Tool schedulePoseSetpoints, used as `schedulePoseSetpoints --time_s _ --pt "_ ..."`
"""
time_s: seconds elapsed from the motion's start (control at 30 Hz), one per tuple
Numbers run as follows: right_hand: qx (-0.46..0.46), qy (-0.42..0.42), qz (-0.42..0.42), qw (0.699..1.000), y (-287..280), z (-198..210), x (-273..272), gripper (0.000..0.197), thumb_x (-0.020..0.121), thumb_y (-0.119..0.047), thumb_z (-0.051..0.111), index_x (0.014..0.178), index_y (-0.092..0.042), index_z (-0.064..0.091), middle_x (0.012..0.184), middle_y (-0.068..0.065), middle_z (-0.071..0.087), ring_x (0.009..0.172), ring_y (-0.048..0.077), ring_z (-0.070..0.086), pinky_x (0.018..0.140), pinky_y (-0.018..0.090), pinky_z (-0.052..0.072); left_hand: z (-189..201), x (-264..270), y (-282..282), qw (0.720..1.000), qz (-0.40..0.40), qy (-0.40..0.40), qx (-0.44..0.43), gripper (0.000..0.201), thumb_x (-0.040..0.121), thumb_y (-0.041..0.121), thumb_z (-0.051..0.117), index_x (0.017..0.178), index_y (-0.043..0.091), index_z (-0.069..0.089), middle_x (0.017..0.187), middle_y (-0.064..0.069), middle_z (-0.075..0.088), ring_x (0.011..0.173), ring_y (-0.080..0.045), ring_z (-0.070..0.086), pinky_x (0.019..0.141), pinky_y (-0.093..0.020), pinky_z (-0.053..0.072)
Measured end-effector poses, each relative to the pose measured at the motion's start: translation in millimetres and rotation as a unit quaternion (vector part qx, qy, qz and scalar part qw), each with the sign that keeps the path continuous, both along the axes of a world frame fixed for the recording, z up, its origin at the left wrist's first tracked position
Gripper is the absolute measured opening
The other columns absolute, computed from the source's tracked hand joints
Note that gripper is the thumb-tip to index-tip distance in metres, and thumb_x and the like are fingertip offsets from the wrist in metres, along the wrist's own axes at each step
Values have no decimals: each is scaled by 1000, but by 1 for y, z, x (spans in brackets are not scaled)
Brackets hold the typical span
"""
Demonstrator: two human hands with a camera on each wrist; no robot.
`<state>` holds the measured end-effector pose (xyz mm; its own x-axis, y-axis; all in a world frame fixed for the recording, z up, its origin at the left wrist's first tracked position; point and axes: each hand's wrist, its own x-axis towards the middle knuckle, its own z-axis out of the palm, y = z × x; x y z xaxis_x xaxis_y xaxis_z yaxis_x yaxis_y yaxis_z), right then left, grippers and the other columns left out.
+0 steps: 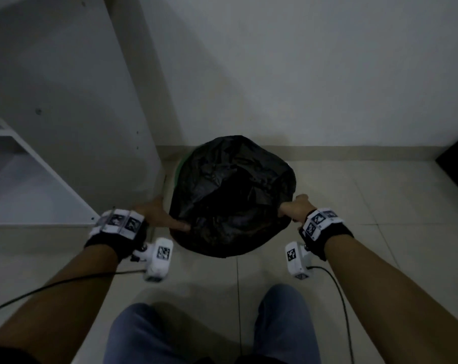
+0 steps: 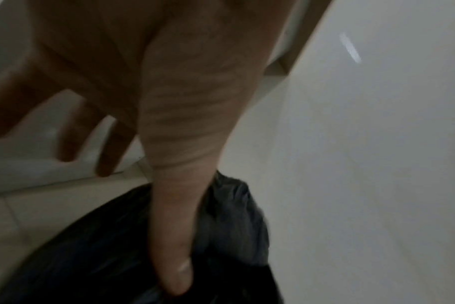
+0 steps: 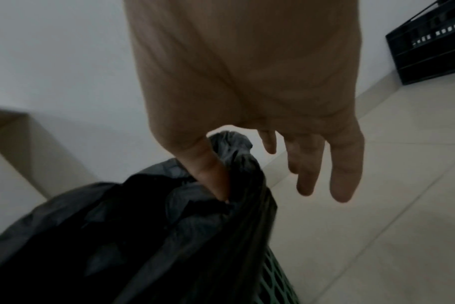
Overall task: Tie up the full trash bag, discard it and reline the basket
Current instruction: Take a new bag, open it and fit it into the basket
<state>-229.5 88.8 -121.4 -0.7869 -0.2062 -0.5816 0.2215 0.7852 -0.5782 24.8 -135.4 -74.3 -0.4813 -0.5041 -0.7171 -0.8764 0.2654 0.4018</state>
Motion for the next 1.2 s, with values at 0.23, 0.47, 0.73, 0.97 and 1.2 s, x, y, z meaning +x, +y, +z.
schedulePoseSetpoints --time_s 0.23,0.47,0.73,0.97,1.2 --pt "-117 81 -1 990 -36 39 -38 90 82 -44 69 149 -2 25 146 19 42 129 37 47 99 39 42 11 -52 -20 954 184 237 -11 98 74 65 69 148 11 34 144 -2 46 130 -31 48 102 -40 43" --pt "-54 317 61 945 -47 19 -80 26 79 -17 61 94 4 61 97 24 67 89 39 65 65 34 46 -9 -72 -63 917 160 234 -282 44 82 15 70 120 2 54 118 -22 63 99 -35 62 79 -33 45" --pt "115 43 302 945 -115 59 -138 121 62 -75 71 154 -11 24 159 10 29 141 32 36 112 44 34 -5 -122 -133 992 -37 72 -100 117 55 72 80 149 21 33 148 -3 45 129 -26 50 108 -42 41" --pt "-7 276 265 924 -148 29 -138 16 83 -13 65 73 -2 58 70 8 53 70 21 51 63 25 35 -8 -158 -136 966 -87 127 -210 41 77 27 76 112 7 69 113 -16 70 103 -30 65 83 -32 48" --pt "120 168 309 929 -161 15 -172 24 85 -19 66 96 -1 53 91 23 50 77 27 52 68 39 45 -18 -192 -156 968 -138 57 -204 67 70 39 81 124 10 53 122 -14 62 110 -35 61 87 -36 49"
